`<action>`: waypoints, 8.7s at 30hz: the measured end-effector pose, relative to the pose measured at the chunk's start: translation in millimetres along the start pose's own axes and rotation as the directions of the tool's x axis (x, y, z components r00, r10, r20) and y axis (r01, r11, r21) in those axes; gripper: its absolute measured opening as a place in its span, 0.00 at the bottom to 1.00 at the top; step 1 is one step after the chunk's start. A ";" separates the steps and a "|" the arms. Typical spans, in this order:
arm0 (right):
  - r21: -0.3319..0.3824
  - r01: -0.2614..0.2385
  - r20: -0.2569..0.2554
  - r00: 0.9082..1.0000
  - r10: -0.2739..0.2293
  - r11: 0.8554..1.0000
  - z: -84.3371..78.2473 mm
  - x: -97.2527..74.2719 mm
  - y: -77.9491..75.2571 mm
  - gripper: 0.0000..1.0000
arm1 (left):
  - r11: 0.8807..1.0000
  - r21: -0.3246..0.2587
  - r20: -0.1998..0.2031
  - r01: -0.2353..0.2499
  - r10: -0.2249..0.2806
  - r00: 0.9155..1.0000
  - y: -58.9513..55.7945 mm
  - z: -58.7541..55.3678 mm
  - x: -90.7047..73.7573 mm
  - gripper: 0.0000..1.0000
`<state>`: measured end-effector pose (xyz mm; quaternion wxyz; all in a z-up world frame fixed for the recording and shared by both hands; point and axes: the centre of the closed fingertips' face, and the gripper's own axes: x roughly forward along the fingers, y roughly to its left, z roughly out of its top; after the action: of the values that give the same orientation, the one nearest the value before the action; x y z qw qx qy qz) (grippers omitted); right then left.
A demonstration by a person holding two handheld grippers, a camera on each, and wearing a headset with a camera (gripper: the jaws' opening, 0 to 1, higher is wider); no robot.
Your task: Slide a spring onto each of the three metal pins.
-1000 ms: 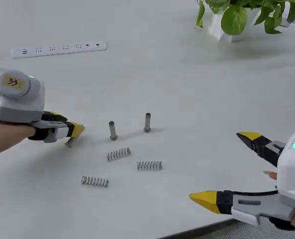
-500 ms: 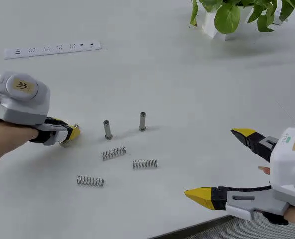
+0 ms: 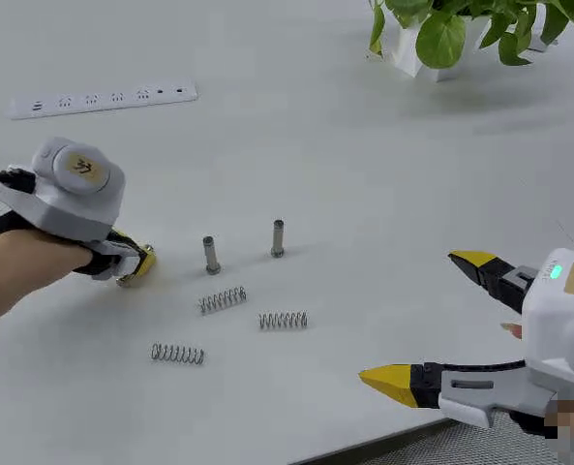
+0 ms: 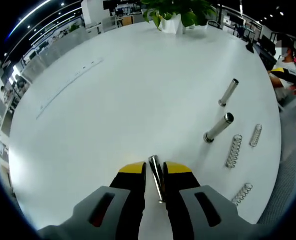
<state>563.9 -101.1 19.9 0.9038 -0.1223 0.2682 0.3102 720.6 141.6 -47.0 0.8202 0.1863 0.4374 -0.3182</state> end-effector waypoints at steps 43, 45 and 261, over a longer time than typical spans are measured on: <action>-0.018 -0.003 -0.011 1.000 0.003 1.000 -1.7 1.6 2.4 0.98 | 0.995 -0.102 0.130 -0.003 0.016 0.991 -0.2 10.1 -30.3 0.04; -0.019 -0.004 -0.013 1.000 0.003 1.000 -2.0 1.7 2.9 0.98 | 0.995 -0.102 0.136 0.000 0.014 0.991 -0.8 9.3 -33.2 0.04; 0.046 -0.111 -0.015 0.994 0.111 0.993 3.2 6.8 13.0 0.99 | 0.693 0.606 -0.194 0.390 -0.347 0.918 -108.2 -69.2 -44.9 0.07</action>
<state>561.6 -86.3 18.0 0.8853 -0.0895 0.2894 0.3528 586.4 119.3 -50.4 0.6136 0.3700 0.3589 -0.5981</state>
